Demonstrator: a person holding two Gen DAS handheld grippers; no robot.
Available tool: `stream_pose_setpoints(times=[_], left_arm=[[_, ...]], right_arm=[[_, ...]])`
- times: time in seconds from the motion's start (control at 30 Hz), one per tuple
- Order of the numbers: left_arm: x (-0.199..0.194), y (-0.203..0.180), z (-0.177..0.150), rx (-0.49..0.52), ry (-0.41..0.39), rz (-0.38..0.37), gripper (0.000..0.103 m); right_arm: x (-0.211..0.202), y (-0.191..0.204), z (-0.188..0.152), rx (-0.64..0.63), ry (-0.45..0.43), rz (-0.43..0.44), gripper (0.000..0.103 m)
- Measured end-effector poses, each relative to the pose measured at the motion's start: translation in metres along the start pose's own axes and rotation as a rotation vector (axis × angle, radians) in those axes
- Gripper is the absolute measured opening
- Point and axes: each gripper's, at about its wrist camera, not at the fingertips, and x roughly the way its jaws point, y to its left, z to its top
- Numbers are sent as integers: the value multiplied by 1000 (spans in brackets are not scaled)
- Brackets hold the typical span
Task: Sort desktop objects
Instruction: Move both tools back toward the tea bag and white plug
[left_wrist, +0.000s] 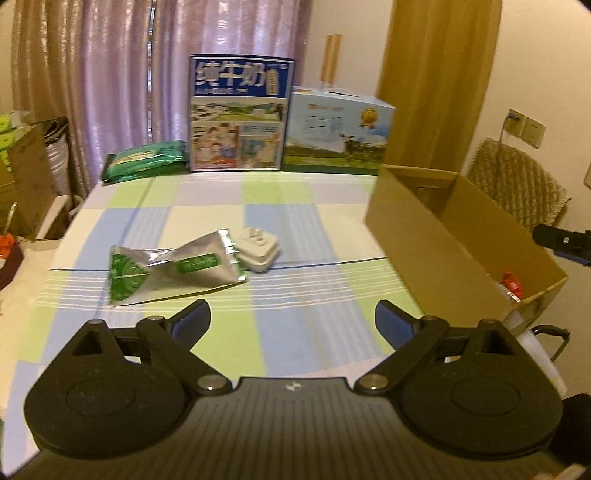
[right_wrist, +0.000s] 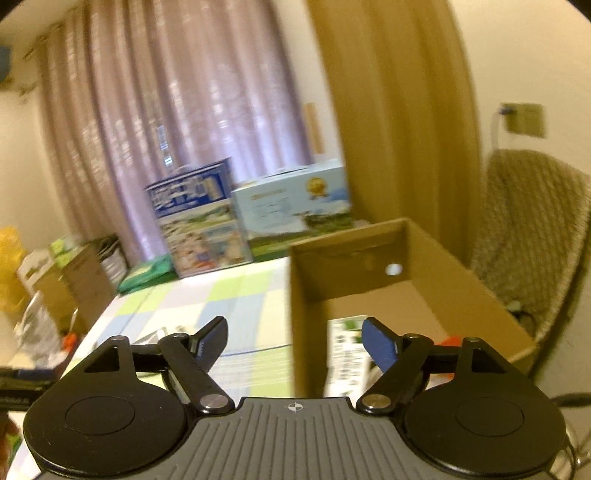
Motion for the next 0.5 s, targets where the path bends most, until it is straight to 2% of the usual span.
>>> stream_pose_setpoints(times=[0.2,0.5], left_arm=[[-10,26,-6,38,8,39,95],[-3,52,-5,267,63,51,96]], right_arm=[[16,38,-13,-98,60,77,86],[62,83,-30,-308,201,170,91]])
